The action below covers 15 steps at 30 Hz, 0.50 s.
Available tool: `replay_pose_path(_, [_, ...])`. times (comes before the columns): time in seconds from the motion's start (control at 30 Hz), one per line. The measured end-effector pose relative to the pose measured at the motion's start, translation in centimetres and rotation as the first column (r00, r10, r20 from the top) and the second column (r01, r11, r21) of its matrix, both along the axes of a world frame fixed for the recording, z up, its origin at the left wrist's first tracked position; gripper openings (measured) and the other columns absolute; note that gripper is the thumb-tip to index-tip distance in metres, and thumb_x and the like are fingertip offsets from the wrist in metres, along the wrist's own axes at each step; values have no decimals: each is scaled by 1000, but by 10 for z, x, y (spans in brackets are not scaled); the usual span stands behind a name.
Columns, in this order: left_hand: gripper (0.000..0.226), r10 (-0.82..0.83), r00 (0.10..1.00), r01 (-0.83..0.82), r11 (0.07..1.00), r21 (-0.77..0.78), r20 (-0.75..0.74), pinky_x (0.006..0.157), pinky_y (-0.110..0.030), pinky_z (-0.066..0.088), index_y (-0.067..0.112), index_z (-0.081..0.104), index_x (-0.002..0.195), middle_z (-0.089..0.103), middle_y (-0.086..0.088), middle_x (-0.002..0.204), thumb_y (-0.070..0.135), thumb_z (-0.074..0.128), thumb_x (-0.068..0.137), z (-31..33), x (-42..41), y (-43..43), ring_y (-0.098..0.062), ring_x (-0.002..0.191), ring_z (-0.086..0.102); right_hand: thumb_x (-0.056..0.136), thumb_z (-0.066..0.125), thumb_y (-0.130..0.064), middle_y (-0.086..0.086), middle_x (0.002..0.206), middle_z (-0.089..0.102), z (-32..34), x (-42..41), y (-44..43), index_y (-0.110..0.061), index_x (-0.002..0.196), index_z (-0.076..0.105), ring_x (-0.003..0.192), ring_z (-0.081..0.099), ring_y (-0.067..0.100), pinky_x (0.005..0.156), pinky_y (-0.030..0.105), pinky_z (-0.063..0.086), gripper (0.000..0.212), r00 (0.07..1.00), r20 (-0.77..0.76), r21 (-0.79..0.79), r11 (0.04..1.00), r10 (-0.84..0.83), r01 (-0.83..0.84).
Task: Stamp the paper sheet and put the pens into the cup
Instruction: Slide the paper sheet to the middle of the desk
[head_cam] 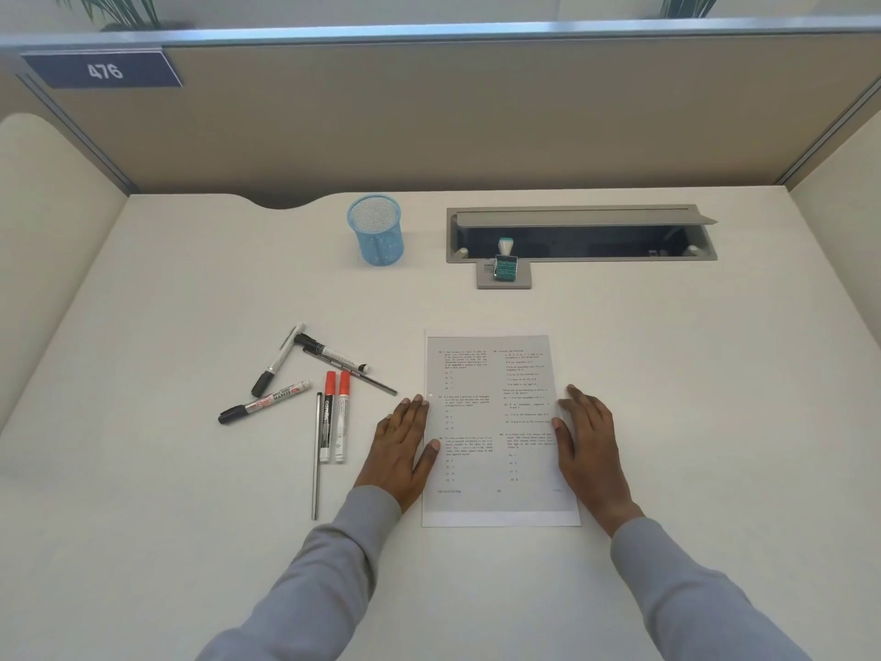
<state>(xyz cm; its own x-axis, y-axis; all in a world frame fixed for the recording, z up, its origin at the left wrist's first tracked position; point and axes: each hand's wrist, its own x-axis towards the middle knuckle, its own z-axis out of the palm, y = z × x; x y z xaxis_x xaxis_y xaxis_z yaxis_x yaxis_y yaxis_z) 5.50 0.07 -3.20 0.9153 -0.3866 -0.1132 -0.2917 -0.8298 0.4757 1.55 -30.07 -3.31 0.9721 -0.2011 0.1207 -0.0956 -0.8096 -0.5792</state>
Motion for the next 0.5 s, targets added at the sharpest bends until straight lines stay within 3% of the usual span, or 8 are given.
replay_pose_path(0.33, [61,13,1000,-13,1000,-2,11,121,-25,-3,18,15,158,16,1,165,38,35,104,-1,-1,-2,-2,149,-2,100,58,-11,13,147,53,-3,0,0,-2,128,59,136,42,29,116,37,37,30,1000,-5,-15,1000,2,-2])
replay_pose_path(0.5, [64,105,994,-109,985,-137,-33,118,-15,-8,27,8,157,16,10,163,46,35,102,5,-4,-5,-2,151,5,102,52,-21,10,144,55,5,3,2,-6,130,58,134,43,24,114,34,36,32,999,-11,56,998,-30,31])
